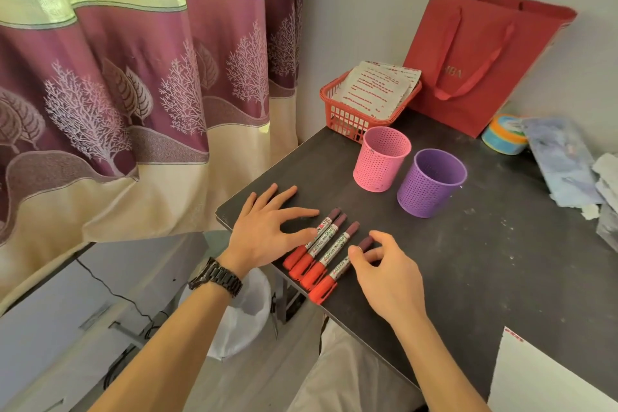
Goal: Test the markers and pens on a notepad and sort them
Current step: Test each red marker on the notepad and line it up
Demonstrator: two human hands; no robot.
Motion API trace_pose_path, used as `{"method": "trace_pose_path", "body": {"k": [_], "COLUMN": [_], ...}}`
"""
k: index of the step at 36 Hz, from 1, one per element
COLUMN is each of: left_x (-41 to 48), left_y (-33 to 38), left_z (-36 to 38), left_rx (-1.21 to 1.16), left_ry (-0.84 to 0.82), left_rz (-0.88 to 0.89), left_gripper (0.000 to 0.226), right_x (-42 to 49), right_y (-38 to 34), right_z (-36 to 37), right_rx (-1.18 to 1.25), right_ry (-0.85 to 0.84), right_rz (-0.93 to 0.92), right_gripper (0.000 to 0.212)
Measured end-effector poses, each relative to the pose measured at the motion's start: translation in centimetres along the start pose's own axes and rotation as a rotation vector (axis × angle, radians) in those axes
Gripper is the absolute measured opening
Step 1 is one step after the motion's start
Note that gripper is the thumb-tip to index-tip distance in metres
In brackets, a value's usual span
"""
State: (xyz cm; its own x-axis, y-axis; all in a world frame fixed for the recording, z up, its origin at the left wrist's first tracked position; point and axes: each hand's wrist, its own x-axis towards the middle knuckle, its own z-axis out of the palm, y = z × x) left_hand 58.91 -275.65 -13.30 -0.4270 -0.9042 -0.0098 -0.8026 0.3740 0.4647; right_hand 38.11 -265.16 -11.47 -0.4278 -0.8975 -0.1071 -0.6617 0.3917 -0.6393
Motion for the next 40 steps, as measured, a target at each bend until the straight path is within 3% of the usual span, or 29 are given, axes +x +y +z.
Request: {"method": "trace_pose_path", "body": {"k": [6, 12, 26, 40], "left_x": [0.0, -0.1, -0.1, 0.0], "left_y": [0.1, 0.0, 0.3, 0.3], "left_z": [0.0, 0.1, 0.2, 0.2], "left_rx": [-0.023, 0.023, 0.005, 0.049], "left_ry": [0.017, 0.012, -0.005, -0.005], "left_rz": [-0.003, 0.024, 0.01, 0.02], "left_gripper": [0.035, 0.052, 0.035, 0.051], "right_x": [0.0, -0.2, 0.0, -0.5], "right_y": [0.1, -0.2, 0.0, -1.0], "right_z": [0.2, 0.3, 0.8, 0.7], "right_rx": [-0.023, -0.046, -0.072, -0.13], "right_ry": [0.008, 0.017, 0.028, 0.03], "right_rz": [0.002, -0.004, -0.009, 0.035], "right_gripper": [0.052, 0.051, 0.054, 0.062]}}
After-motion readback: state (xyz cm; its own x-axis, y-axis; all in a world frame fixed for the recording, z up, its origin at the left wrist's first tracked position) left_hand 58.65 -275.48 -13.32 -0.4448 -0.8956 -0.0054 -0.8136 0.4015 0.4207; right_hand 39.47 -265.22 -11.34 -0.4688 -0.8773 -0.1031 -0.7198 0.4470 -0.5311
